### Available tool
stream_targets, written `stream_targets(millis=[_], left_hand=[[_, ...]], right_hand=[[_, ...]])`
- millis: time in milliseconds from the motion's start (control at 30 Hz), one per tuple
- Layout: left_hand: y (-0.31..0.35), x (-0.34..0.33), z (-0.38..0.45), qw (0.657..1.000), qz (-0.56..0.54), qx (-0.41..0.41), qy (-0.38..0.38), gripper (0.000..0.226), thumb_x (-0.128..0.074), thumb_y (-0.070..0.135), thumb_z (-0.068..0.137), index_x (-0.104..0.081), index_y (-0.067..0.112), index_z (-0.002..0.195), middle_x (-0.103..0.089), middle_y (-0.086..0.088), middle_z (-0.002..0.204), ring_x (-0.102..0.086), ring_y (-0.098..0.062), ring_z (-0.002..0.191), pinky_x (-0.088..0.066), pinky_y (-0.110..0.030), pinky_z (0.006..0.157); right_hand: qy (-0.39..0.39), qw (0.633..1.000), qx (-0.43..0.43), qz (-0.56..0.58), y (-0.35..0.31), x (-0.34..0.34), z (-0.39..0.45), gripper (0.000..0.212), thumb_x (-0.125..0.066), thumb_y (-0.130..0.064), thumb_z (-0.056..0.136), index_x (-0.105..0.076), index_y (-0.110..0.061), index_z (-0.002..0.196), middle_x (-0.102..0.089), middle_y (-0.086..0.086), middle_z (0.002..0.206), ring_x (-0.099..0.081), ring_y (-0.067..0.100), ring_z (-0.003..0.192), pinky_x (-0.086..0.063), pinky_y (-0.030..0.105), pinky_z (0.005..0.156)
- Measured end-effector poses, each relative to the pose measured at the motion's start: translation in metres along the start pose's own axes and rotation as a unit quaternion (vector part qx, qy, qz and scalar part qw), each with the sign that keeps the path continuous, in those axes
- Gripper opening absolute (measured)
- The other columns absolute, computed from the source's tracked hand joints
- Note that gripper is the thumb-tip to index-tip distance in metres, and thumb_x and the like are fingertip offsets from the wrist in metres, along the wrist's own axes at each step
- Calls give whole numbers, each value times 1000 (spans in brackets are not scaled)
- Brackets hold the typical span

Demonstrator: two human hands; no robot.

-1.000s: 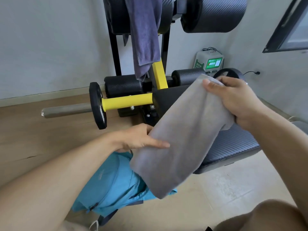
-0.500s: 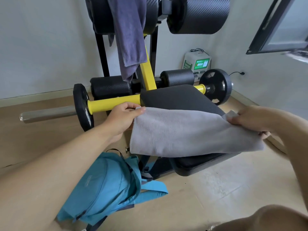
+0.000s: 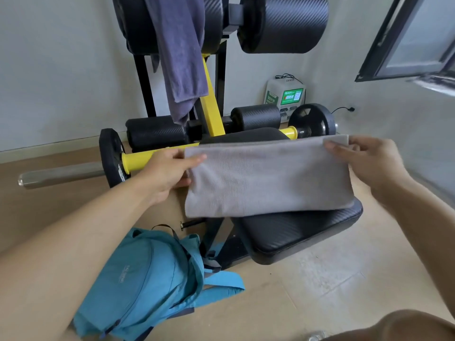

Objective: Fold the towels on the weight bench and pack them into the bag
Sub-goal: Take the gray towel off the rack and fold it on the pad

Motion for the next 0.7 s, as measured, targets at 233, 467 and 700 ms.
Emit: stream_targets(millis=[233, 467, 700], left_hand=[[73, -2, -17, 939, 40, -330, 84, 32, -86, 13, 79, -72, 42, 82, -76, 9, 96, -72, -15, 96, -58, -28, 82], [13, -21, -24, 922, 275, -247, -117, 45, -64, -10, 81, -69, 34, 89, -72, 5, 116, -65, -13, 118, -53, -41, 105], [17, -6, -29, 933, 261, -246, -31, 31, -64, -4, 88, -68, 26, 96, -70, 11, 99, -65, -1, 95, -53, -15, 83]], right_hand=[[116, 979, 101, 136, -23, 21, -2, 23, -69, -12, 84, -64, -34, 89, -74, 3, 92, -71, 25, 87, -55, 38, 75], [-115, 937, -63, -323, 36, 14, 3, 21, -65, -8, 77, -68, -29, 75, -73, -1, 81, -66, 27, 84, -56, 40, 77], [-47, 927, 48, -368, -4, 6, -12, 39, -55, -6, 83, -66, -38, 104, -60, -6, 104, -52, 23, 90, -46, 37, 78]])
Point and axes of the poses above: each hand's wrist, its own z-axis towards the middle knuckle, its own x-axis out of the back of the hand, y = z × x, the point moved 6 cm from there along z, towards the middle knuckle
